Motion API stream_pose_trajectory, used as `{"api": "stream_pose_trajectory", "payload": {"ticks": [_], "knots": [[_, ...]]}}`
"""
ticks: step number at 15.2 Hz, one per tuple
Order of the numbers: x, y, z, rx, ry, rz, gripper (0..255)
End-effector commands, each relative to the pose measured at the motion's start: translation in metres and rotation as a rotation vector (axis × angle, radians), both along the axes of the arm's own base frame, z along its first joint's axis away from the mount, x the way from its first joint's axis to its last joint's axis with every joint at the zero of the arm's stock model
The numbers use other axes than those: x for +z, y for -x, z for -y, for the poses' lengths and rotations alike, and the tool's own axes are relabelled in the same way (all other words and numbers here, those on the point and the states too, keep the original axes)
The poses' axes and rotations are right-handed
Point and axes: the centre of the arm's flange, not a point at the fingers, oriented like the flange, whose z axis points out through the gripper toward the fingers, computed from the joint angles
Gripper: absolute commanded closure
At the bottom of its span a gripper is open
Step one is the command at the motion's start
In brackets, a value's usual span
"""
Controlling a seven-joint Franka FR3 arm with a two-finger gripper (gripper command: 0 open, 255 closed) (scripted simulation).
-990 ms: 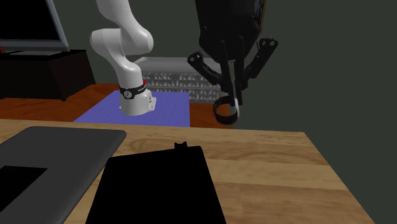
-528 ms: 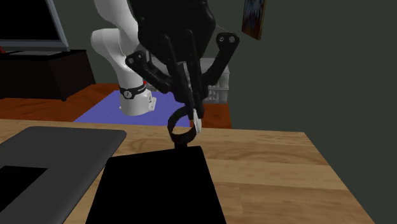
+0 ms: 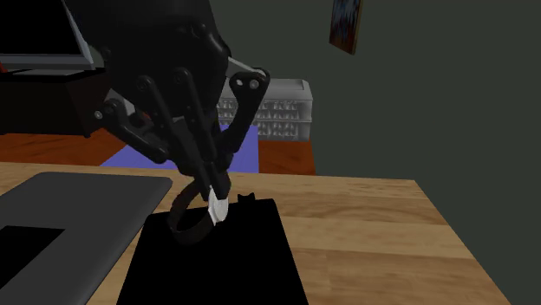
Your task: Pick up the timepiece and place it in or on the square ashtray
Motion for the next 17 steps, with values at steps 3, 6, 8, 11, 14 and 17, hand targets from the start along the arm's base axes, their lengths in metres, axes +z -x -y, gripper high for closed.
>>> {"api": "stream_pose_trajectory", "payload": {"ticks": [3,6,8,11,14,17], "knots": [[-0.022,0.0,0.001,0.0,0.0,0.001,255],[-0.038,0.0,0.001,0.0,0.0,0.001,255],[-0.048,0.0,0.001,0.0,0.0,0.001,255],[-0.064,0.0,0.001,0.0,0.0,0.001,255],[-0.073,0.0,0.001,0.0,0.0,0.001,255],[-0.073,0.0,0.001,0.0,0.0,0.001,255]]}}
